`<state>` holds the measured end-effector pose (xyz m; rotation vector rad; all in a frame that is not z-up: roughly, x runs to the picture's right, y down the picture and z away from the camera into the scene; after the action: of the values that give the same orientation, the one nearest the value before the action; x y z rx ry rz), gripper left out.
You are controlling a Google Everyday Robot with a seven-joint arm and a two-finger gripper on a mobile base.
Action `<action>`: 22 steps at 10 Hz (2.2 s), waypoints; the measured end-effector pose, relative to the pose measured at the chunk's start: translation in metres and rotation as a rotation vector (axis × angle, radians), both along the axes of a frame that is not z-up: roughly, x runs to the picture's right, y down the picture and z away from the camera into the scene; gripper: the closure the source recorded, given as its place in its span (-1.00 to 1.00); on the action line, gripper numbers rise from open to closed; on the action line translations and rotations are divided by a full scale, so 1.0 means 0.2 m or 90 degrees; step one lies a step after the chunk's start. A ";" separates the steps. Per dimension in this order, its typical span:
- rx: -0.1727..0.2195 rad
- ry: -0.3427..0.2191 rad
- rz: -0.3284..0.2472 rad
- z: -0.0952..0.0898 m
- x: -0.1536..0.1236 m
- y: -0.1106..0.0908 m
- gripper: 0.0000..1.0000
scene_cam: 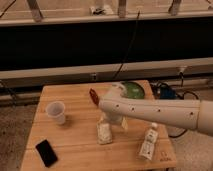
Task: Place the white sponge in the ceramic cup
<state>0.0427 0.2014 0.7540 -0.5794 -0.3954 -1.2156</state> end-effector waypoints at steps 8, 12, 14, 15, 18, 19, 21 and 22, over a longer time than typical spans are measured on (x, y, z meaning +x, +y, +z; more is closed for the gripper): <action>-0.001 -0.054 -0.061 0.08 -0.06 0.16 -0.60; -0.001 -0.061 -0.061 0.10 -0.07 0.24 -0.60; 0.000 -0.064 -0.065 0.11 -0.08 0.26 -0.60; -0.002 -0.066 -0.066 0.10 -0.09 0.27 -0.60; -0.005 -0.071 -0.068 0.10 -0.10 0.30 -0.60; -0.003 -0.072 -0.069 0.10 -0.11 0.30 -0.60; -0.004 -0.075 -0.071 0.09 -0.11 0.32 -0.60; -0.004 -0.076 -0.072 0.09 -0.12 0.32 -0.60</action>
<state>0.0196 0.2655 0.7720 -0.5413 -0.4721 -1.3621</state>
